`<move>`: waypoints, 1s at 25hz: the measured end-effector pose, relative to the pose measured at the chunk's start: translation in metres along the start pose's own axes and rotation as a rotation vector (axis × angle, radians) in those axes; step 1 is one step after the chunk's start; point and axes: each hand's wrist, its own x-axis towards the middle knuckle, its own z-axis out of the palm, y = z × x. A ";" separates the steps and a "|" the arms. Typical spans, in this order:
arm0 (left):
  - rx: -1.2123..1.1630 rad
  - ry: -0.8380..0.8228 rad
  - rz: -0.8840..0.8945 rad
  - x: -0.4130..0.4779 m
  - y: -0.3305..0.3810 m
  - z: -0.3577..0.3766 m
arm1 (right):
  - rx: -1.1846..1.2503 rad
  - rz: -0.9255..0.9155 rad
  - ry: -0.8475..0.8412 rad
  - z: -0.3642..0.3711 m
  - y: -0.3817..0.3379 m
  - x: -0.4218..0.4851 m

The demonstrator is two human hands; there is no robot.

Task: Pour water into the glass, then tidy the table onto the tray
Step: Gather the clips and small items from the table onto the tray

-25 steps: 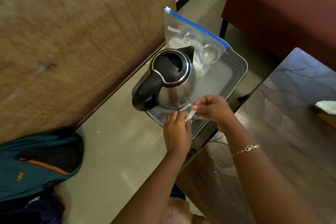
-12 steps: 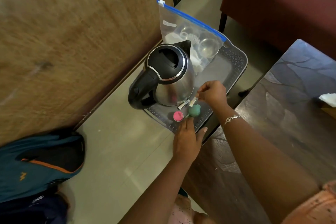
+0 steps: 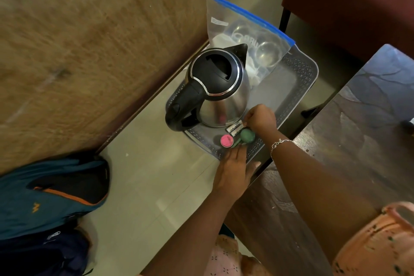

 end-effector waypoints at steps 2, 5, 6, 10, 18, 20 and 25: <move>0.001 0.022 0.027 -0.002 -0.001 0.000 | -0.022 -0.022 -0.002 -0.004 0.000 -0.002; 0.041 0.053 0.091 -0.008 0.004 -0.001 | -0.093 -0.184 0.123 -0.016 0.008 -0.019; 0.073 0.059 0.108 -0.009 0.007 -0.002 | -0.147 -0.277 0.197 -0.020 0.015 -0.028; 0.262 0.074 0.151 -0.014 0.031 0.004 | -0.346 -0.497 0.409 -0.039 0.061 -0.072; 0.525 -0.033 0.336 -0.048 0.124 0.070 | -0.467 -0.313 0.467 -0.073 0.215 -0.174; 0.539 -0.086 0.385 -0.061 0.154 0.100 | -0.463 -0.234 0.465 -0.083 0.263 -0.203; 0.570 -0.213 0.552 -0.090 0.233 0.174 | -0.358 -0.031 0.510 -0.107 0.374 -0.273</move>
